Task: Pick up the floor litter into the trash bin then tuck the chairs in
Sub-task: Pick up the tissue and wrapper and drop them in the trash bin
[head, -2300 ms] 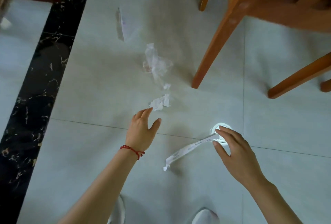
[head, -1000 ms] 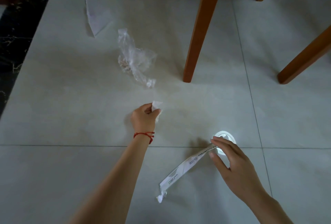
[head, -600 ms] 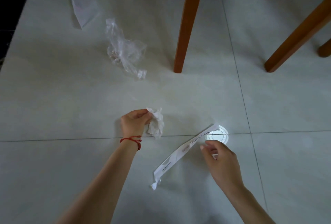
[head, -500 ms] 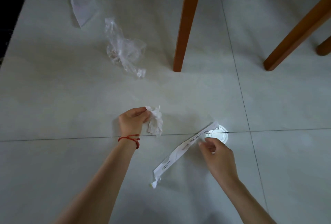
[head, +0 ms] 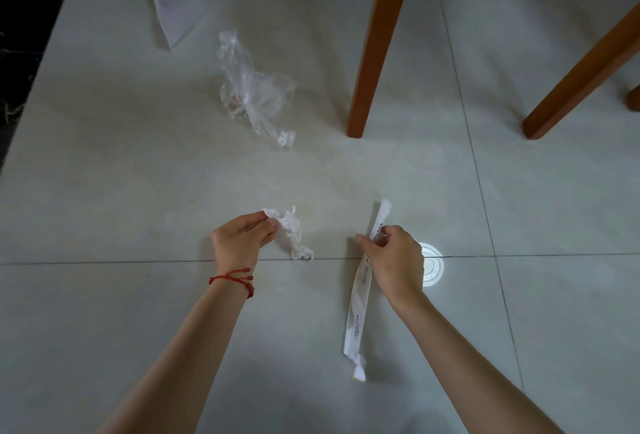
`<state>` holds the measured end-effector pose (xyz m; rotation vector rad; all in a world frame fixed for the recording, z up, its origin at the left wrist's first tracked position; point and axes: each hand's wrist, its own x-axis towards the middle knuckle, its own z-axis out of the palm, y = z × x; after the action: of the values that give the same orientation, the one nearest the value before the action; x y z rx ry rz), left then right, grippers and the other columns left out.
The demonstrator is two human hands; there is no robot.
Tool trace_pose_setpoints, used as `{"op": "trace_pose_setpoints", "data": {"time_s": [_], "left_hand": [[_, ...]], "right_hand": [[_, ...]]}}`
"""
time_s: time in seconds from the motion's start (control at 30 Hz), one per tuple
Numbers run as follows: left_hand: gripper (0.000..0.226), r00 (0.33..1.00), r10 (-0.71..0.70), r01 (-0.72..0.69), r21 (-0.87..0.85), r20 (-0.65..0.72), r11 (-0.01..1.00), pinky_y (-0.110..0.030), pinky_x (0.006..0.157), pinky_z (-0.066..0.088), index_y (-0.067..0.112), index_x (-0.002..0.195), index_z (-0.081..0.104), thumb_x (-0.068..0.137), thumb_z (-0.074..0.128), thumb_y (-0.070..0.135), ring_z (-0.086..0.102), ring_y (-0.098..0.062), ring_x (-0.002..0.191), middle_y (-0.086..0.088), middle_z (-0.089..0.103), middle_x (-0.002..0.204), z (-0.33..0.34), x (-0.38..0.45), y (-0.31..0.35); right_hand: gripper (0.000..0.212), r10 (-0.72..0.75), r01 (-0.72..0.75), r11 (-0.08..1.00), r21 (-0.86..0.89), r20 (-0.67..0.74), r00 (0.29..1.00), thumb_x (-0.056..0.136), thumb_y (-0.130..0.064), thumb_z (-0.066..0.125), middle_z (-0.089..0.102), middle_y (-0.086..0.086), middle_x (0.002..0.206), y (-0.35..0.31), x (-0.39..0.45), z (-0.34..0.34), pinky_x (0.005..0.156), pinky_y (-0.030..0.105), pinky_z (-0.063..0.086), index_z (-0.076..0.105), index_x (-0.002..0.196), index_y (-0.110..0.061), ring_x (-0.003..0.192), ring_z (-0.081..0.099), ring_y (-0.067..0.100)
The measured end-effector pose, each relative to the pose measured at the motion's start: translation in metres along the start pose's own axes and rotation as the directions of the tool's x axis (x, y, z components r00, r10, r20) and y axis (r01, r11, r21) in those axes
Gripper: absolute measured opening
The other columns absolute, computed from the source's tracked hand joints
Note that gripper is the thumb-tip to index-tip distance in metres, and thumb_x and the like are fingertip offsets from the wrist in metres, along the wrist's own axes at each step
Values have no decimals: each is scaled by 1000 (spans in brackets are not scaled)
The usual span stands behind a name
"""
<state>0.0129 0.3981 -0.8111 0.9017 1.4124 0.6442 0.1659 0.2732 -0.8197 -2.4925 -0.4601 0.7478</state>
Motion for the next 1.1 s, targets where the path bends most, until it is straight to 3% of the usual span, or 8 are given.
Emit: {"op": "trace_pose_setpoints", "data": {"time_s": [0.13, 0.23, 0.3, 0.4, 0.47, 0.63, 0.83, 1.1], "left_hand": [[15, 1000, 6, -6, -11, -8, 1000, -18, 66, 56, 7, 78, 68, 74, 67, -7, 67, -8, 63, -5, 70, 74, -7, 2, 2], [13, 1000, -10, 9, -22, -19, 1000, -17, 65, 56, 4, 81, 68, 74, 67, -7, 68, -8, 62, 4, 71, 61, -11, 4, 0], [13, 999, -25, 25, -28, -22, 999, -17, 65, 55, 6, 79, 68, 74, 67, -7, 67, -8, 61, 6, 70, 59, -13, 5, 0], [15, 999, -43, 42, -44, -17, 998, -17, 66, 55, 8, 77, 68, 74, 67, -6, 68, -8, 63, 6, 71, 60, -13, 1, 3], [13, 998, -63, 62, -64, -25, 996, -18, 67, 56, 6, 77, 68, 74, 67, -6, 68, -9, 64, 5, 71, 60, -15, -5, 9], [9, 987, -143, 130, -164, -69, 978, -18, 66, 56, 2, 77, 67, 75, 66, -7, 67, -10, 62, 4, 70, 57, -15, -35, 33], [9, 967, -245, 215, -290, -70, 933, -19, 65, 56, -2, 80, 65, 76, 64, -9, 68, -10, 61, 1, 70, 59, -20, -91, 88], [9, 968, -236, 197, -327, -82, 924, -17, 61, 54, -2, 79, 66, 76, 63, -10, 66, -11, 58, 1, 70, 58, -51, -167, 207]], "right_hand": [[15, -54, 54, 996, -76, 2, 999, 82, -23, 57, 59, 7, 91, -8, 1, 8, 68, 32, 39, 59, 89, -10, 84, 55, 29], [12, -91, 91, 994, -63, 0, 996, 80, -13, 53, 62, 10, 74, -8, 4, 9, 58, 32, 36, 55, 69, -9, 69, 52, 32], [17, -54, 53, 998, 37, 16, 998, 79, -10, 57, 64, 12, 63, -8, 8, 6, 55, 29, 35, 58, 63, -4, 62, 53, 32], [16, 41, -60, 970, 235, 85, 995, 77, -11, 67, 61, 11, 57, -12, 10, -6, 58, 25, 42, 66, 67, 2, 53, 52, 20], [14, 90, -143, 928, 344, 164, 982, 75, -10, 69, 62, 20, 63, -19, 7, -16, 64, 31, 51, 68, 65, -1, 58, 55, 21], [9, 128, -266, 829, 492, 296, 947, 78, -4, 67, 67, 12, 72, -47, -18, -55, 67, 23, 57, 69, 72, -10, 65, 63, 20], [8, 167, -345, 743, 573, 339, 926, 77, -3, 68, 68, -3, 54, -94, -54, -116, 52, 15, 52, 68, 72, -9, 52, 64, 7], [8, 177, -378, 708, 597, 368, 913, 75, -3, 70, 65, -4, 51, -179, -122, -200, 53, 16, 52, 67, 69, -8, 50, 59, 8]]}}
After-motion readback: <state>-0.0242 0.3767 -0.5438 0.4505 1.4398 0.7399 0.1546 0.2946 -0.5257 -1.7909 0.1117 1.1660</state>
